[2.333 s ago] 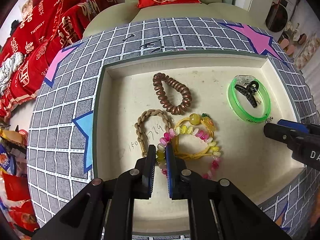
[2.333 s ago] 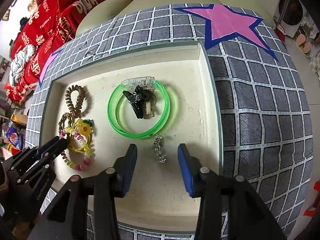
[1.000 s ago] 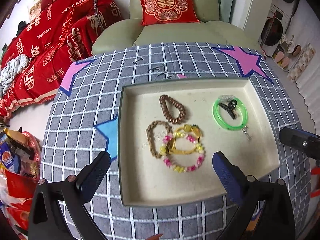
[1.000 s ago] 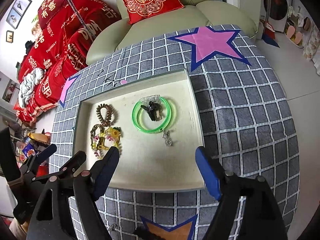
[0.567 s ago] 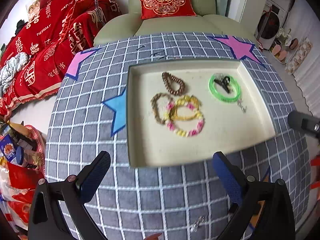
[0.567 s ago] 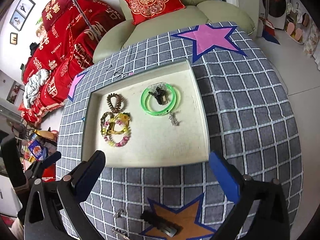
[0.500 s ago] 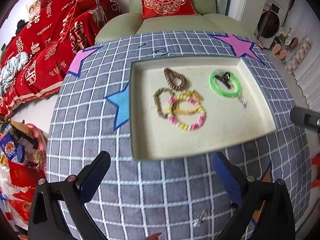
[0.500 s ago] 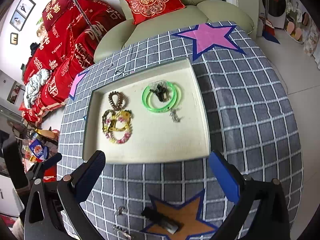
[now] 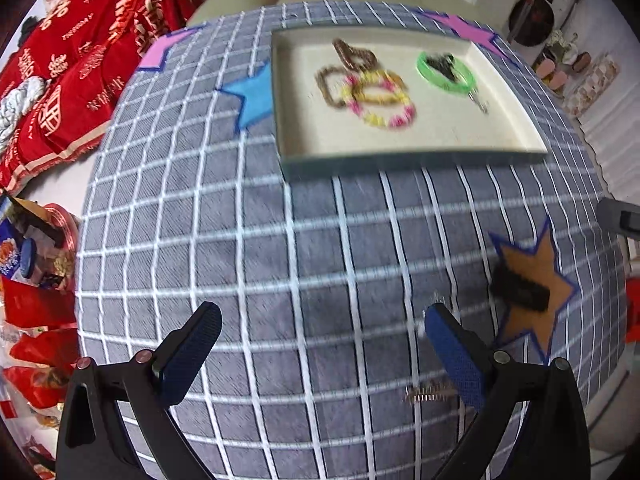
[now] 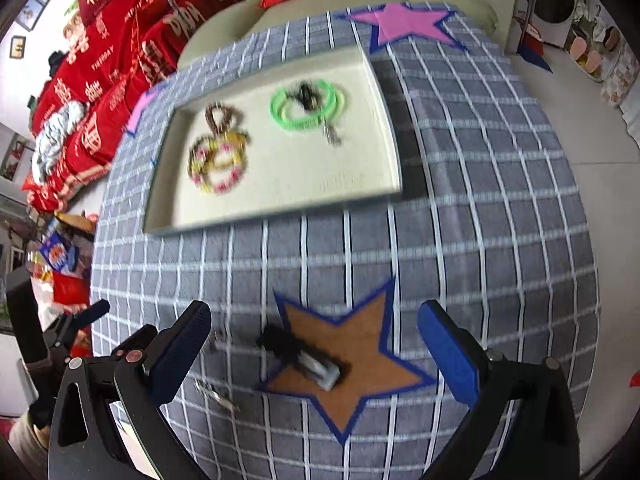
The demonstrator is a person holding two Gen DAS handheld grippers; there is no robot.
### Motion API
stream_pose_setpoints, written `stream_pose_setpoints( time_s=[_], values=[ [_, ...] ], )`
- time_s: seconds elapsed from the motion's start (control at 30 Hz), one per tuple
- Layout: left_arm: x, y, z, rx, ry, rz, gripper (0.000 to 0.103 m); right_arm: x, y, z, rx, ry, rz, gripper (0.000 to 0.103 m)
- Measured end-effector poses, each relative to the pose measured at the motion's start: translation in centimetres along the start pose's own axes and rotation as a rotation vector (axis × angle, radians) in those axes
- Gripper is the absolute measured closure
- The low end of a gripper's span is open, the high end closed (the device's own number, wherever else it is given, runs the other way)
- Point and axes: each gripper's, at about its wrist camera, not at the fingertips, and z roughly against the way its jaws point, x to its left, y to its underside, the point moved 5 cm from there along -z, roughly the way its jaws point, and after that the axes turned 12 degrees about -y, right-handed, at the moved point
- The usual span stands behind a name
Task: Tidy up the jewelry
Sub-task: 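Withdraw both tools toward the black hair clip and silver keychain, then grasp the black hair clip with the right gripper while the left gripper grasps the silver keychain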
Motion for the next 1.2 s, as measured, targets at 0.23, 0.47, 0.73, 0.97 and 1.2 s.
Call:
stream_pose_setpoints(
  time_s=[0.23, 0.47, 0.73, 0.97, 1.2],
  values=[
    [-2.2, 1.7, -0.2, -0.013, 0.031, -0.109, 0.000, -0.4, 3.6, -1.7, 0.082, 0.033, 0.043, 0.000],
    [-3.3, 1.8, -1.1, -0.009, 0.052, -0.159, 0.000, 0.2, 5.3, -3.5, 0.157, 0.071, 0.180, 0.000],
    [-4.3, 1.8, -2.0, -0.009, 0.061, -0.213, 0.000, 0.9, 5.7, -5.7, 0.217, 0.103, 0.329, 0.000],
    [-5.6, 1.4, -2.8, -0.009, 0.062, -0.226, 0.000, 1.9, 5.6, -7.2, 0.245, 0.107, 0.416, 0.001],
    [-7.7, 1.1, -3.8, 0.000, 0.060, -0.255, 0.009, 2.9, 5.6, -9.2, 0.289, 0.107, 0.486, 0.005]
  ],
)
